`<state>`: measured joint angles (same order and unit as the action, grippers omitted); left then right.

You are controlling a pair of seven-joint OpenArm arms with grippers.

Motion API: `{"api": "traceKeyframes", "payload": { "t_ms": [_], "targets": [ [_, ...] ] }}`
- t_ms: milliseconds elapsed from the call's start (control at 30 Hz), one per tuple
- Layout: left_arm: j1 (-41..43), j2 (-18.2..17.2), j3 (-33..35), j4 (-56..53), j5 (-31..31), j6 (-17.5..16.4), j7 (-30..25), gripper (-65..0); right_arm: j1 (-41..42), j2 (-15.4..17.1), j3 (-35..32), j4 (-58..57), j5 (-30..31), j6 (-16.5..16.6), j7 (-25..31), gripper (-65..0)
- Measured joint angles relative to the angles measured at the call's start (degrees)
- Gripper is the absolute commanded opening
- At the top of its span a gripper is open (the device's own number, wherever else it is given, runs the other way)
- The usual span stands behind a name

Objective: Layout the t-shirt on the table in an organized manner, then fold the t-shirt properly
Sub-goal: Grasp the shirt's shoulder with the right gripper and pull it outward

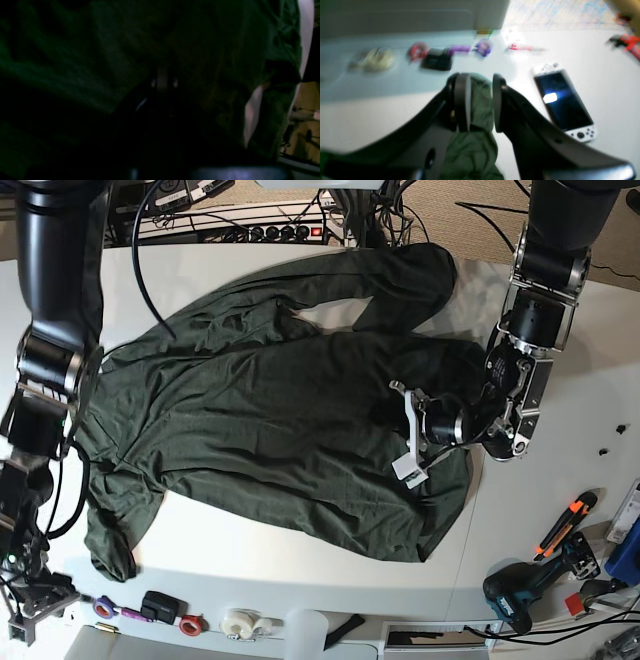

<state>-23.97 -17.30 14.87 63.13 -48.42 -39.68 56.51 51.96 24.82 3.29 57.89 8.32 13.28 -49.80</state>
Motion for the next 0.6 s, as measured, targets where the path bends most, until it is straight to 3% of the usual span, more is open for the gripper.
{"api": "traceKeyframes", "payload": {
  "t_ms": [100,233,300,433,600],
  "targets": [
    [0.0,0.0,0.0,0.04,0.02,0.0,0.07,-64.7,-8.81,0.83,-0.04,10.38,3.19,-0.07,-3.56,-49.3],
    [-0.02,0.09,0.0,0.02,1.44,0.0,0.09,-53.4,-23.61,0.35,3.19,22.01,3.56,0.07,-6.05,-49.3],
    [0.0,0.13,-0.02,0.02,1.95,0.02,-0.04,-48.9,-30.69,-0.33,6.82,25.7,3.76,-0.31,-6.08,-49.3],
    [-0.07,0.13,-0.04,0.02,1.95,-0.02,-0.07,-48.0,-42.18,-2.1,18.36,27.87,8.22,0.2,-6.12,-49.3],
    [-0.17,0.15,-0.02,0.02,1.95,-0.02,-0.04,-48.0,-51.6,-6.54,33.64,27.98,25.59,11.91,-11.56,-49.3]
  ]
}}
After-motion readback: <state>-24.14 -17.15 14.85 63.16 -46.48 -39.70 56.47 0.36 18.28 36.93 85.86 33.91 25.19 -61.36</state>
